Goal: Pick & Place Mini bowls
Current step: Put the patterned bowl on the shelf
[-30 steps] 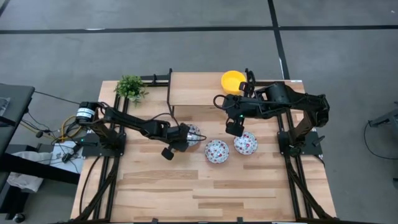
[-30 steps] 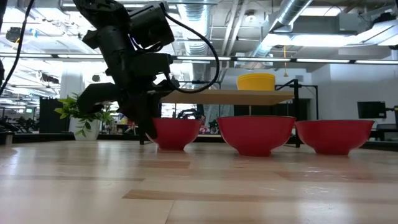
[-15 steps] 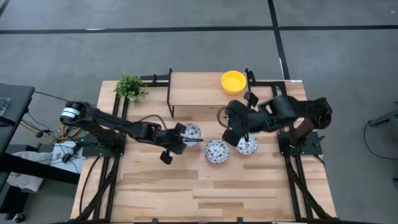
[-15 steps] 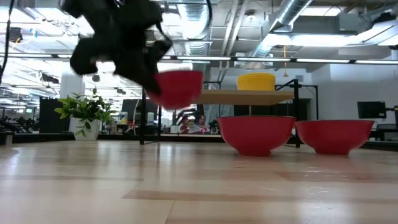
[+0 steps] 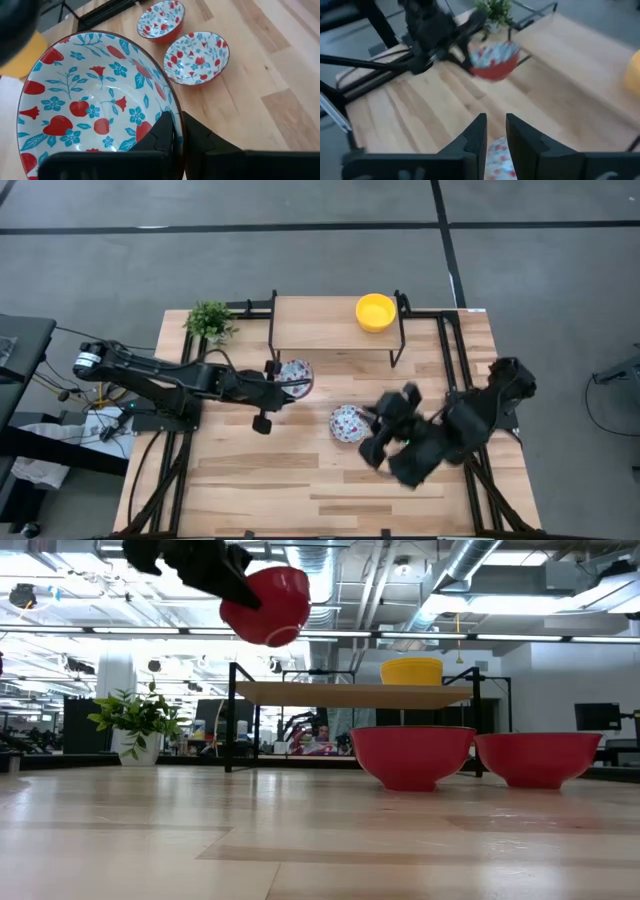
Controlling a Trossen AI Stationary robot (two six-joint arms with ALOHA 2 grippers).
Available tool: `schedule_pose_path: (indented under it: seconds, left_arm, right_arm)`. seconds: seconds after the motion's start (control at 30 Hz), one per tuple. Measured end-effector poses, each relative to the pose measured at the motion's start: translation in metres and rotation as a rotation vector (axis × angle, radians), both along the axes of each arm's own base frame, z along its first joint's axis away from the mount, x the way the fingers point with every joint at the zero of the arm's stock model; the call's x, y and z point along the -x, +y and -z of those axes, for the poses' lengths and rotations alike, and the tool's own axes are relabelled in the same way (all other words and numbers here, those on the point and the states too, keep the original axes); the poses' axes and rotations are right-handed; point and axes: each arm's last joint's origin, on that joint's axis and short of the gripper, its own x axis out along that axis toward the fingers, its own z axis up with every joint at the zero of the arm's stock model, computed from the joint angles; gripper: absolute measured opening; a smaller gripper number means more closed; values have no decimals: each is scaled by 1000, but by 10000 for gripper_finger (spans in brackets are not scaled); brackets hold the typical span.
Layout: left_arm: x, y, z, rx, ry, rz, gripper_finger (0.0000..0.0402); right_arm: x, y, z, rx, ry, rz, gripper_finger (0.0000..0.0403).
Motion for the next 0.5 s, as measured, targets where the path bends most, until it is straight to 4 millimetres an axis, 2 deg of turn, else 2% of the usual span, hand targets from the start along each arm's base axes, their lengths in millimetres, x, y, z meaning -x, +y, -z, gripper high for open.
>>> schedule_pose_path:
  seconds: [0.27,0.5]
  left_arm:
    - [6,0,-32,1,123,-9,16]
    - [12,7,-44,-189,214,94,16]
  right_arm:
    - [-39,59,78,-67,-90,134,63]
    - [-72,94,135,-165,-226,228,63]
